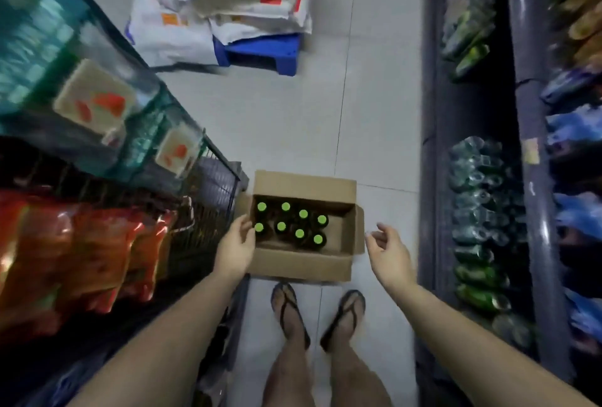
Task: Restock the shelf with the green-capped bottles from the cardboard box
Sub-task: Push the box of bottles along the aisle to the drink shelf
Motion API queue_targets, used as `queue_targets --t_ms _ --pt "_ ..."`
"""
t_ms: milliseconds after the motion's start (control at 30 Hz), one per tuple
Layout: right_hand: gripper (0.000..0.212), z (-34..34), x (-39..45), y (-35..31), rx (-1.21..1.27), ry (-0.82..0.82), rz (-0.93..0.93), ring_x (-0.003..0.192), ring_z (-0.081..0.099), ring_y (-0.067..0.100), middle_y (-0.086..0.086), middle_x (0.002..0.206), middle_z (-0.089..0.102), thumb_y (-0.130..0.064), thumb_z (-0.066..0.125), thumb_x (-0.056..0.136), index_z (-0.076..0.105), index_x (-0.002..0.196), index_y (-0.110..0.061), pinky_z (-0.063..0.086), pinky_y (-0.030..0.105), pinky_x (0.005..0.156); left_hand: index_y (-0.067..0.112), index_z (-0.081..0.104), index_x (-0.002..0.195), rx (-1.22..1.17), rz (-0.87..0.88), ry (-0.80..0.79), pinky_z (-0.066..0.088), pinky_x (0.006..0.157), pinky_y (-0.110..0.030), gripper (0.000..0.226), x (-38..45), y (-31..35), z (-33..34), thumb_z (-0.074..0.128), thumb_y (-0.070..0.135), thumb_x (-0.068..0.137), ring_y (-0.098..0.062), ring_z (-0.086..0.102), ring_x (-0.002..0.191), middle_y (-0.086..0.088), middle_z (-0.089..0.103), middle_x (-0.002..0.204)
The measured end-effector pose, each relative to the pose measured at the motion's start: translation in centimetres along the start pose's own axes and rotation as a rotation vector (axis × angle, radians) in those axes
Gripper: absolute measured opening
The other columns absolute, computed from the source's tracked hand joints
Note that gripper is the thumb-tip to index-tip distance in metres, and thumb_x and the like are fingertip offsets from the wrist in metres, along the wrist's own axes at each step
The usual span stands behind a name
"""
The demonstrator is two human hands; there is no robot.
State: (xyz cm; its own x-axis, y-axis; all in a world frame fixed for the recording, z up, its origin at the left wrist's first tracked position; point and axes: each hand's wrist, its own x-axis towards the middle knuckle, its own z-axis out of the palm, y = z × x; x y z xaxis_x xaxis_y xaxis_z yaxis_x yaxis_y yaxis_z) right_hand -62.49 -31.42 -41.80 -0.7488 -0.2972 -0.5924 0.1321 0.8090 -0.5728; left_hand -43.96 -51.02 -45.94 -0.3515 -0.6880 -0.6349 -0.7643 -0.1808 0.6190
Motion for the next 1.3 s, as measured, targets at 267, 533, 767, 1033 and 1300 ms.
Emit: queue_targets --t_ms 267,533,767,1033,1300 --pt "0.05 11.2 13.1 9.3 -0.036 0.048 0.077 0.126 0.047 0.024 0.008 0.139 0.049 -0.029 0.053 0.093 0.037 0.138 -0.013 0.038 0.034 0.1 0.019 0.038 0.141 0.026 -0.053 0.102 0.034 0.097 -0.026 0.046 12.7 -9.2 7.2 0.048 0.02 0.096 -0.024 0.045 0.128 -0.008 0.048 0.14" --pt "0.057 19.7 26.9 19.4 -0.168 0.084 -0.04 0.135 0.034 0.028 0.01 0.145 0.04 -0.033 0.052 0.091 0.031 0.142 -0.02 0.034 0.051 0.109 0.025 0.024 0.147 0.189 -0.085 0.114 0.027 0.112 -0.036 0.065 25.6 -20.4 11.4 0.052 0.006 0.092 -0.028 0.029 0.14 -0.011 0.028 0.153" --pt "0.063 20.7 29.7 22.7 -0.24 0.124 -0.178 0.137 0.033 0.026 0.003 0.153 0.028 -0.017 0.045 0.096 0.013 0.147 -0.036 0.038 0.046 0.101 0.043 0.011 0.147 0.058 0.044 0.039 0.031 0.097 -0.022 0.071 29.3 -21.8 12.4 0.048 0.011 0.096 -0.003 0.038 0.122 0.02 0.035 0.134" --pt "0.072 19.8 29.7 23.8 -0.148 0.088 -0.158 0.127 0.038 0.011 -0.017 0.148 0.025 -0.022 0.044 0.096 -0.003 0.139 -0.056 0.034 0.033 0.104 0.049 0.01 0.144 0.141 0.185 0.132 0.032 0.091 -0.009 0.08 28.8 -22.6 13.0 0.053 0.007 0.092 0.006 0.041 0.118 0.026 0.031 0.136" --pt "0.056 19.2 31.1 25.3 0.148 0.001 -0.066 0.123 0.027 -0.025 -0.032 0.143 0.028 -0.025 0.043 0.097 0.019 0.144 -0.045 0.024 -0.007 0.094 0.071 0.019 0.128 0.023 0.157 0.048 0.03 0.11 -0.037 0.083 29.8 -23.1 12.4 0.053 0.006 0.091 -0.006 0.038 0.131 0.052 0.037 0.124"
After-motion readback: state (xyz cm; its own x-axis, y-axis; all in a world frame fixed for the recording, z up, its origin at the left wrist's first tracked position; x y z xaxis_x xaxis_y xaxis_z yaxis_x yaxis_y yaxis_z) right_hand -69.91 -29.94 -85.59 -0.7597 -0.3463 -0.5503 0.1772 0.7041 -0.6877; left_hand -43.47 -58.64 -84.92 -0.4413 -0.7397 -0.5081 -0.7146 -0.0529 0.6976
